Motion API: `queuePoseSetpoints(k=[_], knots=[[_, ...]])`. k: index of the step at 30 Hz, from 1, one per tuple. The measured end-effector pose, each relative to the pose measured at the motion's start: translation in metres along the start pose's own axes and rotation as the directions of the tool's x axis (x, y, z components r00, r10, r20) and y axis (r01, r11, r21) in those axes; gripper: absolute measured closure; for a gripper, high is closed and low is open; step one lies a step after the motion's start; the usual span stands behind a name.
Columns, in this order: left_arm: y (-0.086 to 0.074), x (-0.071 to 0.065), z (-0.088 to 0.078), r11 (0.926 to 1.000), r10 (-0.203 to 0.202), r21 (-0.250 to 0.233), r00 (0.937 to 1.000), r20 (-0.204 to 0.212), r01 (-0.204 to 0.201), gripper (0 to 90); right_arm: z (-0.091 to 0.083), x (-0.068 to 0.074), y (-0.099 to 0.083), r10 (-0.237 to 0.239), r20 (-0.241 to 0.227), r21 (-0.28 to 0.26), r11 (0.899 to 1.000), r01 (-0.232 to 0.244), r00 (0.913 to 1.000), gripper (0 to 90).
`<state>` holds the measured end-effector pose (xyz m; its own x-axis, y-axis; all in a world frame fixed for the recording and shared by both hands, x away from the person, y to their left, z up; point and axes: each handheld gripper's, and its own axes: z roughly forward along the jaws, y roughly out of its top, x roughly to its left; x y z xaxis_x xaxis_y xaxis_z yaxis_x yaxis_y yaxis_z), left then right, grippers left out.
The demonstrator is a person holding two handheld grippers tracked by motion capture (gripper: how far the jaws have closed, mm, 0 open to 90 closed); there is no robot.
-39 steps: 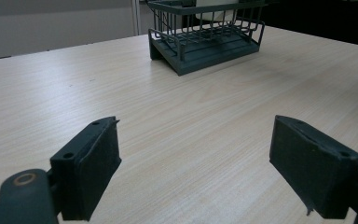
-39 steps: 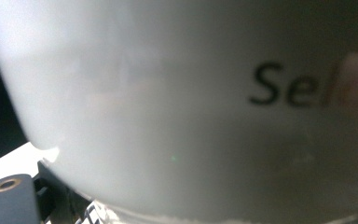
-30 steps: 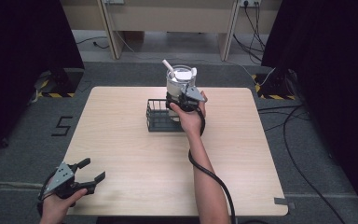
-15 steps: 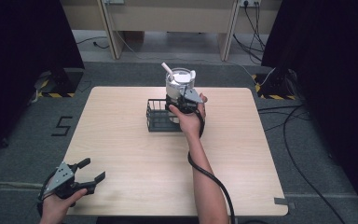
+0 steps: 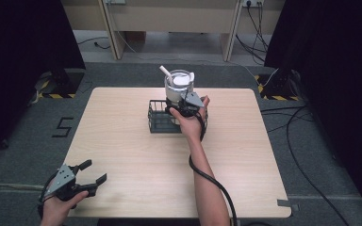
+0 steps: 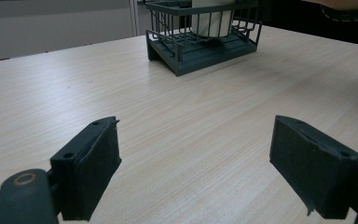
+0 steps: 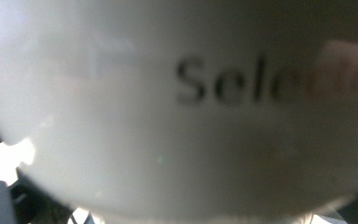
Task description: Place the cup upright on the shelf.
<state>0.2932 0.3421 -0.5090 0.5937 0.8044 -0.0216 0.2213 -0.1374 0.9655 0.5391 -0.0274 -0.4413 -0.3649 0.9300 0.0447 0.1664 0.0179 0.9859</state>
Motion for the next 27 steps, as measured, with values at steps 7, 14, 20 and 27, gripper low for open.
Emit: queuePoseSetpoints(k=[7, 14, 20, 27], knots=[[0.000, 0.000, 0.001, 1.0000, 0.001, 0.001, 1.0000, 0.002, -0.001, 15.0, -0.004, -0.002, 0.000, -0.008, -0.002, -0.003, 1.000, 0.008, 1.0000, 0.3], [0.000, -0.001, 0.001, 1.0000, 0.002, 0.001, 1.0000, 0.001, -0.002, 15.0, -0.009, -0.001, -0.001, -0.011, -0.006, 0.006, 1.000, 0.011, 0.9999, 1.0], [0.000, -0.001, 0.001, 1.0000, 0.004, 0.002, 1.0000, 0.001, -0.004, 14.8, -0.016, -0.001, -0.001, -0.010, -0.004, 0.014, 1.000, 0.010, 0.9999, 2.6], [0.000, -0.001, 0.002, 1.0000, 0.004, 0.002, 1.0000, 0.000, -0.004, 14.8, -0.024, 0.000, 0.001, -0.023, -0.011, 0.026, 0.999, 0.023, 0.9997, 3.1]])
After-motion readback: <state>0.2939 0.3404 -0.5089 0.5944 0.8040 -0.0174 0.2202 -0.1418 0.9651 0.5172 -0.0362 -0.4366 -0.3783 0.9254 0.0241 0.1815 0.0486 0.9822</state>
